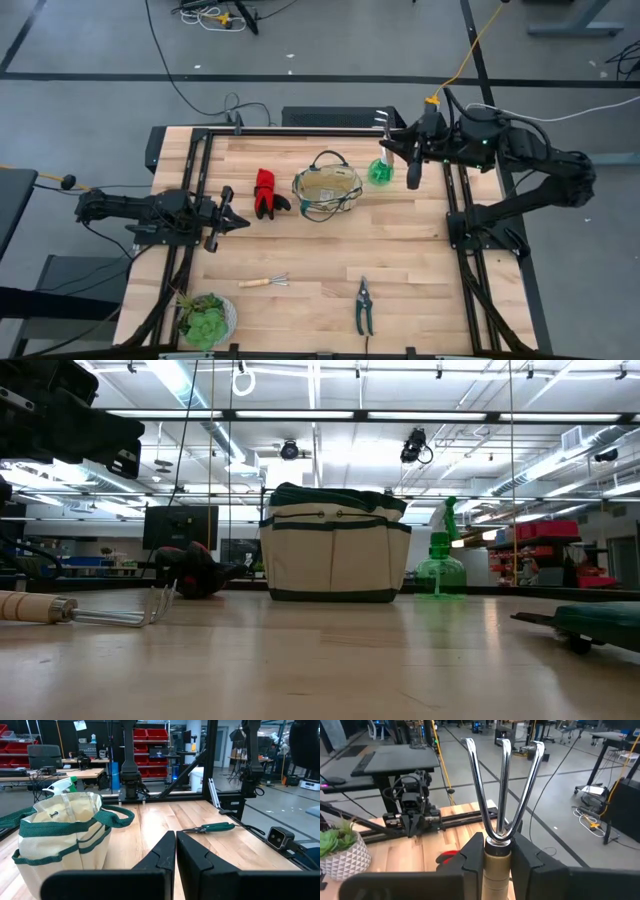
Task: Pick & Place Garden tools in Gardening bag
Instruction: Put the right brown hand rake into the gardening bag
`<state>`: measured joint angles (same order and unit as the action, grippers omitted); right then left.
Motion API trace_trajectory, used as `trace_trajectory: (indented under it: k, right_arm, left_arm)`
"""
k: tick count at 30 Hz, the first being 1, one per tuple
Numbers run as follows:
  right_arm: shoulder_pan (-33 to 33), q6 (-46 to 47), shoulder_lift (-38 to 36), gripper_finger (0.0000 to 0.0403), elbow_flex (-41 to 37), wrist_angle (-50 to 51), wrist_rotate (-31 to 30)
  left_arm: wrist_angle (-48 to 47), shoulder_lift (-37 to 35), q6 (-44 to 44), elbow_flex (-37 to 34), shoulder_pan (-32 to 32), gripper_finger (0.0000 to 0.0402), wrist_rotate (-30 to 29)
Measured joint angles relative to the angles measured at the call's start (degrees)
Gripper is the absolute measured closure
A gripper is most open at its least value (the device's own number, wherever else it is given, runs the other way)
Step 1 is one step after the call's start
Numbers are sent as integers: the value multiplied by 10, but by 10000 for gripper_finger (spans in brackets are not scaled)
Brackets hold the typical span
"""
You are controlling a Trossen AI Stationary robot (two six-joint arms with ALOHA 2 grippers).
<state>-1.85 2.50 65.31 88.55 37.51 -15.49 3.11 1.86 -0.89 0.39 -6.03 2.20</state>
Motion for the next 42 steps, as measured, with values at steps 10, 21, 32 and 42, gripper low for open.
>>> trace_trajectory:
  k: [10, 21, 32, 42]
  right_arm:
    - [0, -11, 24, 346, 2, 28, 0]
    - [0, -65, 83, 346, 2, 42, 31]
    - [-21, -75, 121, 346, 2, 27, 61]
    - [-64, -71, 148, 346, 0, 38, 61]
  left_arm:
    - [0, 0, 0, 0, 0, 381, 0]
    - [0, 0, 0, 0, 0, 381, 0]
    - [0, 0, 0, 0, 0, 381, 0]
    - [0, 0, 0, 0, 0, 381, 0]
